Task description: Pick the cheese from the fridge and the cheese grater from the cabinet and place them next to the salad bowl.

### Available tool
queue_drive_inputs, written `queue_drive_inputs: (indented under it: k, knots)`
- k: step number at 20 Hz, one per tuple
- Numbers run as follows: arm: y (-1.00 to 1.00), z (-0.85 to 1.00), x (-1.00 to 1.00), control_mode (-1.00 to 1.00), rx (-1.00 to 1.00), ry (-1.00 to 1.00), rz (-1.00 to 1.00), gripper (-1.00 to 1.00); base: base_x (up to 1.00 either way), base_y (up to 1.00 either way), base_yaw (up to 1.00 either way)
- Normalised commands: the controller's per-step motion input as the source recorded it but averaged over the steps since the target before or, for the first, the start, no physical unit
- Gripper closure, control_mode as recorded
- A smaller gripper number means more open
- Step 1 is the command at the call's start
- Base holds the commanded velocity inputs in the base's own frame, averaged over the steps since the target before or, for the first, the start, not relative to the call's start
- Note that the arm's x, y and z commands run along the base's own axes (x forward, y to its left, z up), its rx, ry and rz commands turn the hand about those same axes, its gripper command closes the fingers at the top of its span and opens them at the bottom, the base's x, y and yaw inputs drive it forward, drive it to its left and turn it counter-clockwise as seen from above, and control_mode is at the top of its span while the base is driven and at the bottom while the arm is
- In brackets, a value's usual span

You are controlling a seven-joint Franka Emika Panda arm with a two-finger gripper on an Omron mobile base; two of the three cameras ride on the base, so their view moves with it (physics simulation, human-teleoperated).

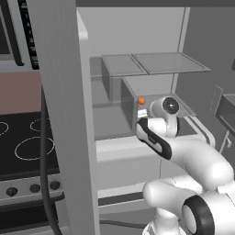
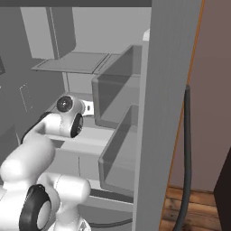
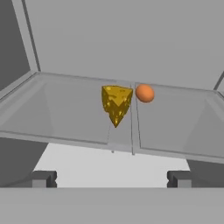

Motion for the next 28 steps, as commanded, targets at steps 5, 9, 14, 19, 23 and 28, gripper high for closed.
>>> queue_drive_inputs:
  k: [5,9,14,19,23,28]
  knots:
    - [0.00,-0.08,0.41,-1.00,0.00,-0.02,0.02,-1.00,0.00,0.00,0.00]
    - [0.00,-0.01,0.42,-1.00,0.00,-0.01,0.02,-1.00,0.00,0.00,0.00]
    - [0.00,-0.09,0.40,-1.00,0.00,-0.01,0.02,-1.00,0.00,0.00,0.00]
    - [0.00,-0.13,0.33,-1.00,0.00,0.00,0.00,-1.00,0.00,0.00,0.00]
    - [0.00,-0.14,0.29,-1.00,0.00,0.00,0.00,-1.00,0.00,0.00,0.00]
    - [0.00,-0.06,0.29,-1.00,0.00,0.00,0.00,-1.00,0.00,0.00,0.00]
